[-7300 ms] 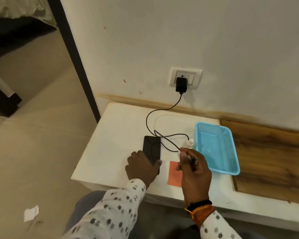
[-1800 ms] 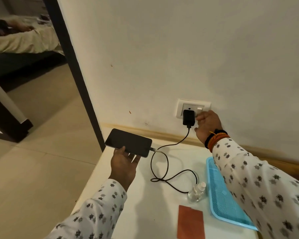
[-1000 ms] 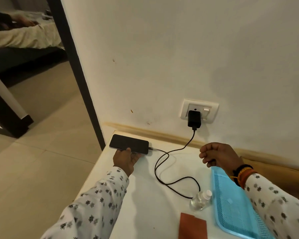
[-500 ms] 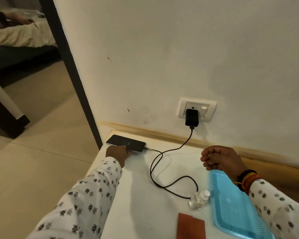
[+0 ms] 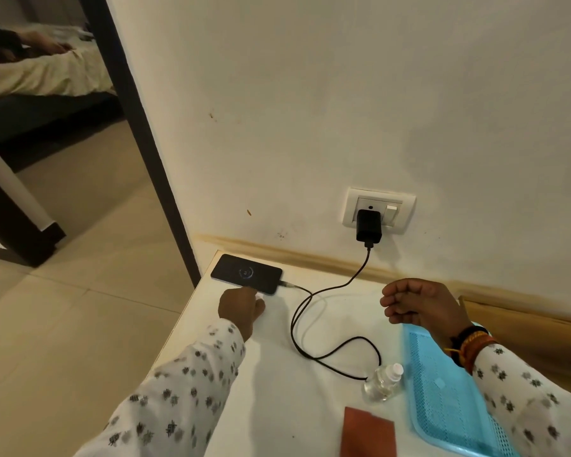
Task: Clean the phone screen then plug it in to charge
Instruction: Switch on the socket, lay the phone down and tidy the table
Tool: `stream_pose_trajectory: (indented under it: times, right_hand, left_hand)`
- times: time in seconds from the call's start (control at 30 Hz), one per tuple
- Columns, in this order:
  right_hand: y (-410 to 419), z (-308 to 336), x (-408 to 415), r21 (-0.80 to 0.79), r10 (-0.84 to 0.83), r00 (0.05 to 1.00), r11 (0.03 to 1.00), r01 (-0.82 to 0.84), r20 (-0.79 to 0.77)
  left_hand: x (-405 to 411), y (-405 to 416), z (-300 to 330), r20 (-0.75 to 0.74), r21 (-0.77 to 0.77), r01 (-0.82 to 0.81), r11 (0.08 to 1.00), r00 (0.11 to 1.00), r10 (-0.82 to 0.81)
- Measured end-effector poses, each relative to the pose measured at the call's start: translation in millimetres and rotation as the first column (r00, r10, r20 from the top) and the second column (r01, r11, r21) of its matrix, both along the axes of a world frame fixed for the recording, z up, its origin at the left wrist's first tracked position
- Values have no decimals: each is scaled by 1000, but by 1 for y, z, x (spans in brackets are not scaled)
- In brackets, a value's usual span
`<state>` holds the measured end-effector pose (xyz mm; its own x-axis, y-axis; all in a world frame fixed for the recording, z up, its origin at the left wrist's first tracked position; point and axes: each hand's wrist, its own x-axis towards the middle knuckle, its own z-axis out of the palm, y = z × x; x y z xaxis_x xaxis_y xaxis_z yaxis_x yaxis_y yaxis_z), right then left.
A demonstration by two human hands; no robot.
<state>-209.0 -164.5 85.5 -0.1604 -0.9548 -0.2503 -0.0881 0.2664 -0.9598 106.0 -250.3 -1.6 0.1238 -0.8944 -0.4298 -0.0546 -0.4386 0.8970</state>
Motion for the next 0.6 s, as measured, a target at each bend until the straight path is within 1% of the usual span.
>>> stream_pose_trajectory:
  times: [0.07, 0.1, 0.13, 0.2, 0.27, 0.37, 0.43, 0.5, 0.53, 0.57, 0.6]
  right_hand:
    - [1, -1, 1, 3, -9, 1000, 1000, 9, 7]
    - [1, -1, 2, 9, -13, 1000, 1000, 13, 14]
    - [3, -1, 3, 13, -17, 1000, 1000, 16, 23]
    - [5, 1, 5, 19, -20, 999, 1000, 20, 38]
    - [7, 6, 6, 19, -27, 999, 999, 27, 44]
    - [11, 16, 6, 8, -36, 998, 999, 35, 51]
    - [14, 21, 6, 0, -36, 997, 999, 36, 62]
    - [18, 28, 7, -8, -41, 997, 999, 42, 70]
    - [20, 31, 7, -11, -42, 997, 999, 43, 71]
    - [22, 33, 8, -13, -41, 997, 999, 42, 70]
    - [24, 35, 8, -15, -42, 997, 999, 43, 68]
  left_hand:
    - [-11, 16, 1, -40, 28, -104, 994, 994, 105]
    - [-16, 29, 1, -18, -12, -125, 992, 992, 125]
    - [-21, 41, -1, 98, -103, -101, 990, 989, 111]
    - [-23, 64, -4, 291, -296, 31, 955, 955, 60]
    - [-23, 79, -3, 405, -396, 174, 902, 914, 2]
    - [-29, 88, 8, 459, -481, 287, 828, 887, -41]
    - [-30, 93, 19, 520, -509, 373, 776, 851, -67]
    - [-29, 100, 25, 598, -513, 505, 695, 791, -133]
    - [-29, 105, 28, 651, -498, 583, 642, 740, -168]
    - [-30, 110, 26, 716, -472, 673, 570, 670, -198]
    - [-32, 113, 24, 775, -410, 766, 496, 579, -253]
